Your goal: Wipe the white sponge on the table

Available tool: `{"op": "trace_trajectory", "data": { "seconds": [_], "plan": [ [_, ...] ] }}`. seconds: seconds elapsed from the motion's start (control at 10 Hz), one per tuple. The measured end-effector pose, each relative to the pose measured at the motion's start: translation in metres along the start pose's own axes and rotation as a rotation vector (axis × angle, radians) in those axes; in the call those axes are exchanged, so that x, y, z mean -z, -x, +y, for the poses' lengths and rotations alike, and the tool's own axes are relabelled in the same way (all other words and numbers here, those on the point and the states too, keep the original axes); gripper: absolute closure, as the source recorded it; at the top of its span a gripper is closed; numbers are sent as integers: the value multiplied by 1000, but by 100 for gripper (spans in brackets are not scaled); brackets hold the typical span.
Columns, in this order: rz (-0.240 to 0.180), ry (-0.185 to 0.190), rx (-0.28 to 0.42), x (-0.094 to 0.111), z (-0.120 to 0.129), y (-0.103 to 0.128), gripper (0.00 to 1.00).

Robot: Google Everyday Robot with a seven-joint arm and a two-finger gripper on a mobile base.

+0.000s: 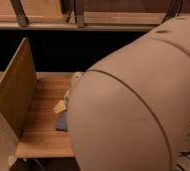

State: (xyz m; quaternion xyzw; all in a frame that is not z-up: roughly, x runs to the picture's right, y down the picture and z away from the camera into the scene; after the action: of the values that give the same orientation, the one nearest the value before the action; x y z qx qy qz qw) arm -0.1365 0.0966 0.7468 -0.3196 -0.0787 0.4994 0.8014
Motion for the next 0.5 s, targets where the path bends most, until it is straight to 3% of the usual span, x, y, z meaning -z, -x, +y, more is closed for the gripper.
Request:
{"op": "trace_trajectory", "data": {
  "seconds": [0.2,0.5],
  "plan": [
    [61,18,-110,-27,-11,-13,20],
    [98,17,-236,-50,-22,-13,20]
  ]
}}
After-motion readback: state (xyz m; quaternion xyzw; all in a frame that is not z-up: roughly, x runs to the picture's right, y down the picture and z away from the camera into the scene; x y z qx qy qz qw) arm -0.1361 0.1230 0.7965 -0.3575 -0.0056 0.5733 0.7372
